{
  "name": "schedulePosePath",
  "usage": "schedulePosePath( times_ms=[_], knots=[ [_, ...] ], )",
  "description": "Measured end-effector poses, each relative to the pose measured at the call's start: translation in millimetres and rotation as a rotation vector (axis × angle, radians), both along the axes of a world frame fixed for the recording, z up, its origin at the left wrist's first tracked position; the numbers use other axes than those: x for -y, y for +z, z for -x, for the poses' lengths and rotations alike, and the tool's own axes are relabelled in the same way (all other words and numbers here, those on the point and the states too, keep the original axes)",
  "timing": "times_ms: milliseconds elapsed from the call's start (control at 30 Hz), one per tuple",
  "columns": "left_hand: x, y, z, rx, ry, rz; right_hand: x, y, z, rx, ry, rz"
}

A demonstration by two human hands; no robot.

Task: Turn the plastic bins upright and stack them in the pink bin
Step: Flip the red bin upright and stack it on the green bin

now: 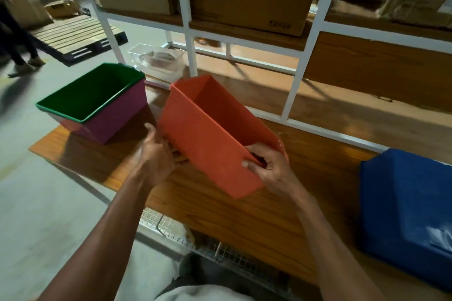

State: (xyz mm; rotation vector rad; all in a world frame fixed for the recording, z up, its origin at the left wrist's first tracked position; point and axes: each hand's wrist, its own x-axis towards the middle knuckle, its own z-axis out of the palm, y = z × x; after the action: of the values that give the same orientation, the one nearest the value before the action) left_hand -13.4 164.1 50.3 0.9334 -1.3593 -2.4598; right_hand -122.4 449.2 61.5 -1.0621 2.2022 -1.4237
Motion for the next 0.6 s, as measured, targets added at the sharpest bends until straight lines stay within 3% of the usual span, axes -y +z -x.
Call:
schedulePosePath(
  times_ms=[233,400,500,600],
  knots=[
    [39,-4,-29,0.003,0.058,-0.067,0,0,12,0.036,0.035,-0.082],
    [85,-1,-52,0.026,0.025,-0.084,31,-2,24,-0.293,-0.173,-0.208],
    [120,-1,-64,0.014,-0.010,-0.055,60,7,15,-0.298,-0.269,-0.146],
    [150,5,-83,-0.035,-0.062,-0.008,106,9,-4,-0.440,-0.390,-0.086]
  ],
)
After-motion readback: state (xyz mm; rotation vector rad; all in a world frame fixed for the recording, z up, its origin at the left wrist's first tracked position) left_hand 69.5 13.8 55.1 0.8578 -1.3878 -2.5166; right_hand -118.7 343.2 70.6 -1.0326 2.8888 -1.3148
